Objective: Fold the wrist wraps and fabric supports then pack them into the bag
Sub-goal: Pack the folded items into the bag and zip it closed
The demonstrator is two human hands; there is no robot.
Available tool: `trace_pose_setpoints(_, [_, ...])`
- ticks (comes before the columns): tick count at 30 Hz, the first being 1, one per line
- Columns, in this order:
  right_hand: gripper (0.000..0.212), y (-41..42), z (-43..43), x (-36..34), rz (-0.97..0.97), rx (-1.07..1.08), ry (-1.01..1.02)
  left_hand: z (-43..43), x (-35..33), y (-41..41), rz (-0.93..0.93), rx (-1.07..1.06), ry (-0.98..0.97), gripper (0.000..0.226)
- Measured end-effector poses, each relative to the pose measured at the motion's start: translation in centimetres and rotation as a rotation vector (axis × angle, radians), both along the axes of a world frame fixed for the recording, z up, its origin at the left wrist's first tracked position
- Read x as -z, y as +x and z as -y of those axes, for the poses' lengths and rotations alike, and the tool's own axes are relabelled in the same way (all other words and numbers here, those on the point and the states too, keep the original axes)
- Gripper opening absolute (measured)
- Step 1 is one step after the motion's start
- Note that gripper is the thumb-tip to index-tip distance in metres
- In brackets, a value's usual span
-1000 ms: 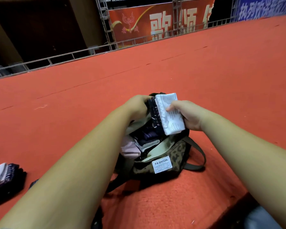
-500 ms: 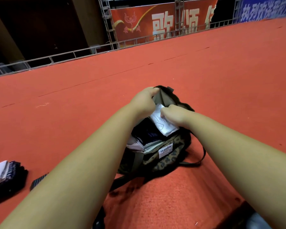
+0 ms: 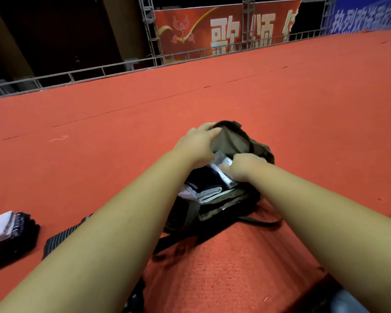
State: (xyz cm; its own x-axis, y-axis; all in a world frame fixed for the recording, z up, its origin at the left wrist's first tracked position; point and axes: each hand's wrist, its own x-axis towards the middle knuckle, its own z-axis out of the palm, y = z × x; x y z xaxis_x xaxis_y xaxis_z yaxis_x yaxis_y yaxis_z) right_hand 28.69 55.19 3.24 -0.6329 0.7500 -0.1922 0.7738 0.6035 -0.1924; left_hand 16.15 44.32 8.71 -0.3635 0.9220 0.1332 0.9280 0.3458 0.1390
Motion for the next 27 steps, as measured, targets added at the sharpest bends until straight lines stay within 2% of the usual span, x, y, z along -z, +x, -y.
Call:
trace_pose_setpoints(2, [0.075, 0.6, -0.7, 0.1, -0.026, -0.017, -0.045, 0.6, 0.3, 0.3, -0.089, -0.010, -0.104, 0.091])
trace_pose_setpoints(5, [0.069, 1.4, -1.3, 0.3, -0.075, -0.049, -0.079, 1.6, 0.5, 0.6, -0.206, -0.018, -0.220, 0.087])
trace_pose_setpoints(10, [0.054, 1.5, -0.4, 1.3, -0.190, 0.038, -0.002, 2.6, 0.5, 0.8, -0.286, -0.129, -0.350, 0.103])
trace_pose_setpoints(13, [0.054, 0.9, 0.3, 2.1, -0.221, 0.085, 0.056, 2.9, 0.5, 1.1, -0.281, -0.156, -0.393, 0.112])
trace_pose_setpoints(17, [0.049, 0.4, 0.8, 2.2, -0.229, 0.116, 0.044, 3.4, 0.5, 1.0, -0.252, -0.165, -0.396, 0.116])
trace_pose_setpoints(22, [0.058, 0.9, 1.2, 1.4, -0.210, 0.102, -0.016, 3.6, 0.5, 0.5, -0.197, -0.139, -0.348, 0.122])
trace_pose_setpoints(25, [0.051, 1.8, 2.2, 2.0, -0.404, 0.014, -0.005, 3.6, 0.3, 0.3, -0.140, -0.125, -0.256, 0.117])
trace_pose_setpoints(27, [0.035, 2.7, 3.2, 2.8, -0.567, -0.087, 0.098, 3.5, 0.2, 0.1, -0.081, -0.074, -0.165, 0.096])
